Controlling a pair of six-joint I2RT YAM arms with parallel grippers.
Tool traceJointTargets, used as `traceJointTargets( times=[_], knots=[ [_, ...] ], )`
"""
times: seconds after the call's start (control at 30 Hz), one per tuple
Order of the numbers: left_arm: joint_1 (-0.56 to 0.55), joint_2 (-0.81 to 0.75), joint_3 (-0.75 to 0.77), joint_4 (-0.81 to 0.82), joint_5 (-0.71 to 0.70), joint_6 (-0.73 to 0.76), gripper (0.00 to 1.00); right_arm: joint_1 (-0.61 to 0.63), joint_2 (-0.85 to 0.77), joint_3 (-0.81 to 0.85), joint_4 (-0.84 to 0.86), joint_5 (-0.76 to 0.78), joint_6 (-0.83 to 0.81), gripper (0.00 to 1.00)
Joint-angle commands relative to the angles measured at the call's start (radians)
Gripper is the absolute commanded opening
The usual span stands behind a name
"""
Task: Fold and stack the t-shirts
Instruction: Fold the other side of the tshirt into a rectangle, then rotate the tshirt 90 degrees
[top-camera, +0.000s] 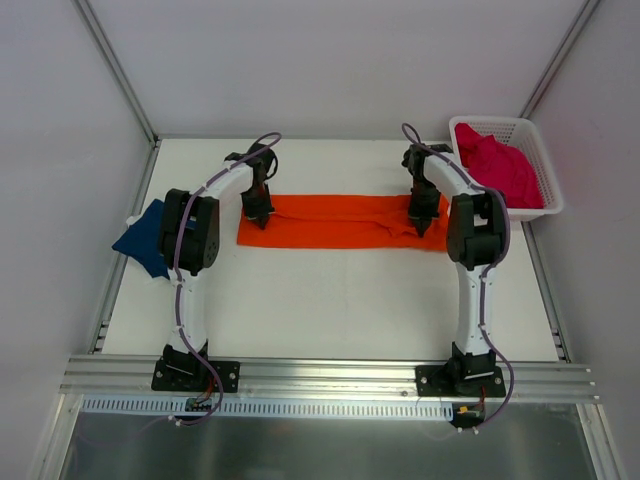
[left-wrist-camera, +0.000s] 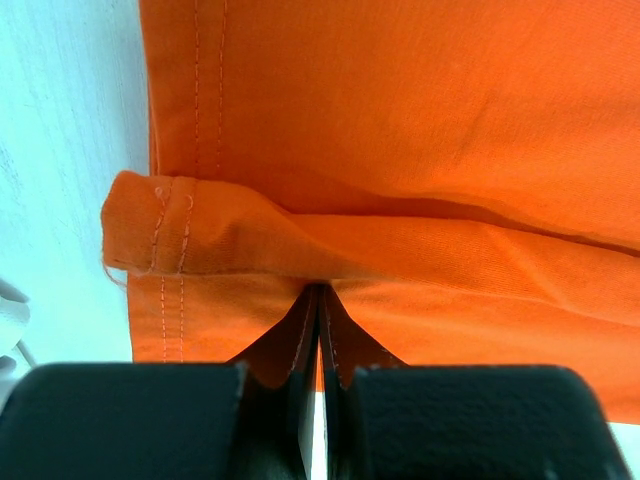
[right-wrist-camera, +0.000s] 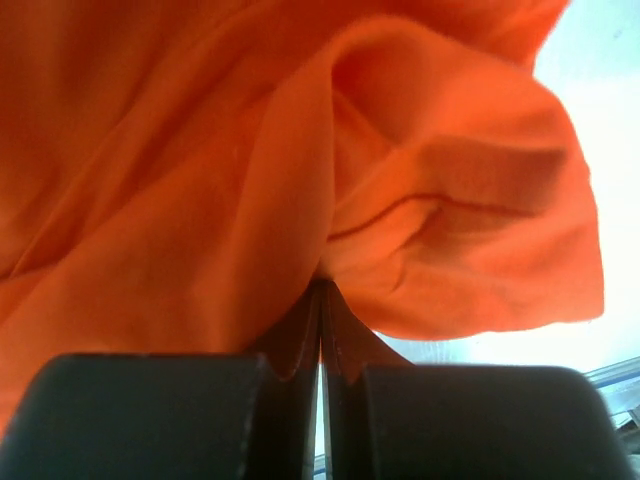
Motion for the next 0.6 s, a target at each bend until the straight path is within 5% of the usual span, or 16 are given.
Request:
traceJointTargets(
  times=[0.0, 0.57],
  knots=[
    [0.014, 0.033, -0.027, -0.051, 0.019, 0.030, 0.00, -0.001, 0.029, 0.066, -0.074, 0.023, 0.024, 0.01],
    [0.014, -0.051, -0.160, -0.109, 0.117, 0.016, 0.00, -0.034, 0.164, 0.269, -0.127, 0.002, 0.003, 0.01]
  ],
)
